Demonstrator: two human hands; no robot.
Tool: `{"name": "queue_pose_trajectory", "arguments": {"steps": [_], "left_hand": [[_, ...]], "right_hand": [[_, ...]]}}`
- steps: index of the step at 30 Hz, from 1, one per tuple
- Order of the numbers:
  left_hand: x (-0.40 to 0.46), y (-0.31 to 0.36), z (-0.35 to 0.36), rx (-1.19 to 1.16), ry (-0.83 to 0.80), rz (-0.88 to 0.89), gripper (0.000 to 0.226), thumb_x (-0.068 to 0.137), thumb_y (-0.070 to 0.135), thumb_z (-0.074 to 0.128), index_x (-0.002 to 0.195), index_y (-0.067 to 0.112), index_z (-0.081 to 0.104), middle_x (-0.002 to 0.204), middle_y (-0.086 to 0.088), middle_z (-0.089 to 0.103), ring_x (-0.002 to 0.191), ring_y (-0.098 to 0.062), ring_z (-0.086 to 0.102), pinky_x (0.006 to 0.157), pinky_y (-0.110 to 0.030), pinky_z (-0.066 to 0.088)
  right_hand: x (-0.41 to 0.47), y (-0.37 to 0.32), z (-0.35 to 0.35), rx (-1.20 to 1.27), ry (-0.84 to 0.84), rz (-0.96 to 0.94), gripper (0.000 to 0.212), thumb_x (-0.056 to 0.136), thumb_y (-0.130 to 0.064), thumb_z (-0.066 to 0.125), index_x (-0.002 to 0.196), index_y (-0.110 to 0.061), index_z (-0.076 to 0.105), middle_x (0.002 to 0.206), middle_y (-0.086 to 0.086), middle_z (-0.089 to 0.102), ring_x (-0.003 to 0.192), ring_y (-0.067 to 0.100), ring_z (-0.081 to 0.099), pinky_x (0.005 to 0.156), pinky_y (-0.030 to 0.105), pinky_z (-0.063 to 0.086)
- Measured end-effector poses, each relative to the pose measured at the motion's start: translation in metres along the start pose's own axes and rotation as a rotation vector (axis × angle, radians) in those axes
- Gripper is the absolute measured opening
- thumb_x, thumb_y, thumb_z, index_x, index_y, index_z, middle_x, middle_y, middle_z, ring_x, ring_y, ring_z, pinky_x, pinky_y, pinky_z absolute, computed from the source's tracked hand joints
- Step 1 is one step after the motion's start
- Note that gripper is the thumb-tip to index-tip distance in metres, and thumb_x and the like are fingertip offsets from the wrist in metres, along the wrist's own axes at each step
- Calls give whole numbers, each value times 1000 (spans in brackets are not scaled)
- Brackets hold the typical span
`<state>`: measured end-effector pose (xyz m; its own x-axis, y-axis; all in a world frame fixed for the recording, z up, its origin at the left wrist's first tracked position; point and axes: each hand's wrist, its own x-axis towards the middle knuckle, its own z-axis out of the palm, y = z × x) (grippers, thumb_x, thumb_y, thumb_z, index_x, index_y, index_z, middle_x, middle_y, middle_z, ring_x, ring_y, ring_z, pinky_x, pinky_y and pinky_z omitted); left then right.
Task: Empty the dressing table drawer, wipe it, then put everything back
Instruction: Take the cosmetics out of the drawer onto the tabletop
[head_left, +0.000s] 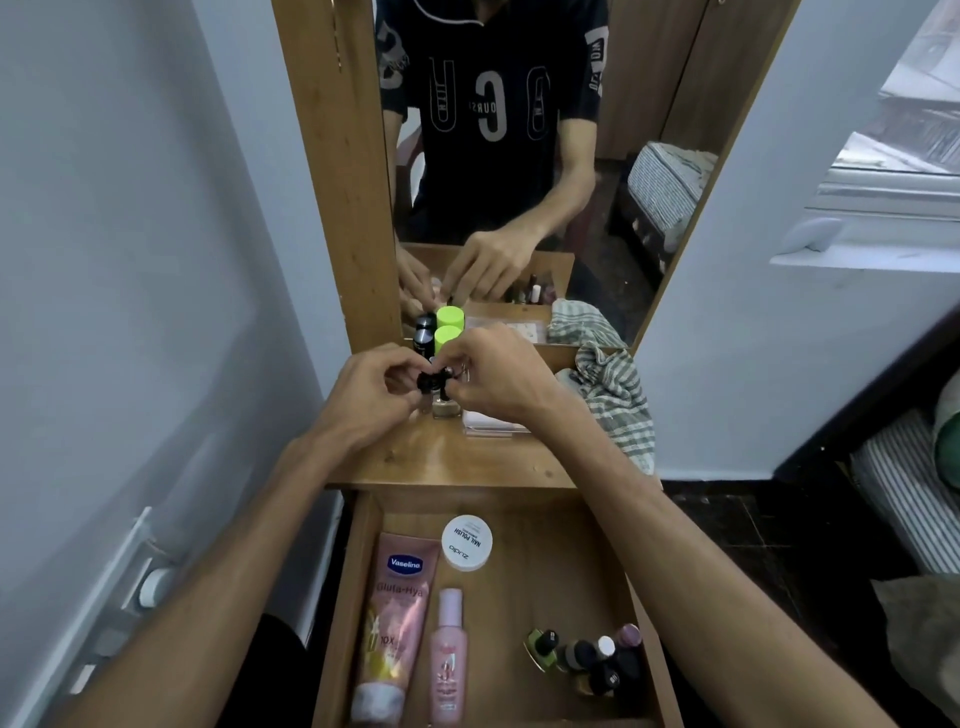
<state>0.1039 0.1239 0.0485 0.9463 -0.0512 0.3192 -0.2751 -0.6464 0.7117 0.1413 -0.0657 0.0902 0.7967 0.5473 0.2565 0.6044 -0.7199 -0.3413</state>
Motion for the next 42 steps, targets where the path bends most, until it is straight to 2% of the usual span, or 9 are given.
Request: {"name": "queue_pose_trajectory", "arguments": {"steps": [7, 11, 15, 21, 24, 27, 35, 38, 42], "left_hand": [[-11, -2, 3, 0, 40, -25, 49, 77, -9, 73, 117, 19, 75, 103, 1, 72, 85, -9, 71, 84, -34, 63], [-21, 5, 0, -3, 103, -10, 49, 78, -9, 75, 118, 19, 74, 103, 3, 71, 86, -10, 70, 81, -30, 63], [-46, 25, 3, -27, 150, 27, 29, 78, -6, 76, 98, 16, 76, 89, 1, 70, 74, -14, 66, 70, -26, 59], [-104, 49, 46, -81, -285, -87, 21, 76, 11, 82, 83, 29, 75, 80, 8, 73, 71, -13, 67, 68, -39, 61], [-129, 67, 73, 20, -503, -60, 26, 71, 29, 82, 95, 35, 75, 90, 21, 70, 81, -2, 66, 73, -33, 61], [-145, 79, 93, 83, -633, -12, 39, 70, 37, 79, 108, 36, 72, 97, 24, 65, 87, -1, 62, 74, -29, 57], [-158, 78, 112, 131, -626, 24, 19, 74, 34, 78, 93, 31, 76, 90, 13, 68, 77, -6, 61, 66, -31, 56], [-160, 74, 111, 95, -603, 4, 17, 73, 32, 77, 90, 28, 76, 87, 14, 68, 73, -7, 62, 64, -35, 57], [-158, 69, 96, 39, -508, -5, 15, 72, 27, 76, 87, 29, 78, 78, 19, 66, 69, -6, 62, 60, -27, 54]], "right_hand": [[-18, 5, -7, 27, 73, -6, 47, 75, -16, 75, 122, -26, 78, 97, -4, 76, 88, 17, 70, 74, 41, 59], [-47, 8, -17, 54, 107, 5, 35, 79, -21, 74, 113, -29, 79, 96, -12, 75, 75, 4, 55, 70, 37, 56], [-91, 8, -30, 86, -23, 12, 17, 82, -21, 78, 98, -25, 82, 86, -14, 75, 68, 0, 60, 67, 23, 54], [-170, 13, -26, 97, -439, 157, 12, 79, -25, 82, 91, -24, 78, 86, -12, 75, 80, 0, 67, 73, 20, 55], [-200, 15, -16, 87, -548, 208, 18, 77, -29, 83, 94, -25, 77, 88, -11, 75, 80, 4, 70, 77, 32, 63], [-220, 18, -10, 58, -589, 217, 24, 76, -36, 86, 97, -27, 77, 92, -12, 73, 84, 6, 69, 78, 31, 62], [-236, 18, 6, -3, -582, 198, 24, 79, -40, 86, 97, -26, 77, 94, -11, 73, 86, 11, 67, 82, 34, 60], [-235, 14, 13, -45, -545, 141, 18, 83, -36, 82, 97, -25, 78, 96, -11, 74, 88, 12, 66, 92, 30, 50], [-227, 11, 14, -38, -484, 121, 16, 79, -32, 82, 93, -26, 77, 91, -12, 73, 81, 10, 63, 82, 27, 49]]}}
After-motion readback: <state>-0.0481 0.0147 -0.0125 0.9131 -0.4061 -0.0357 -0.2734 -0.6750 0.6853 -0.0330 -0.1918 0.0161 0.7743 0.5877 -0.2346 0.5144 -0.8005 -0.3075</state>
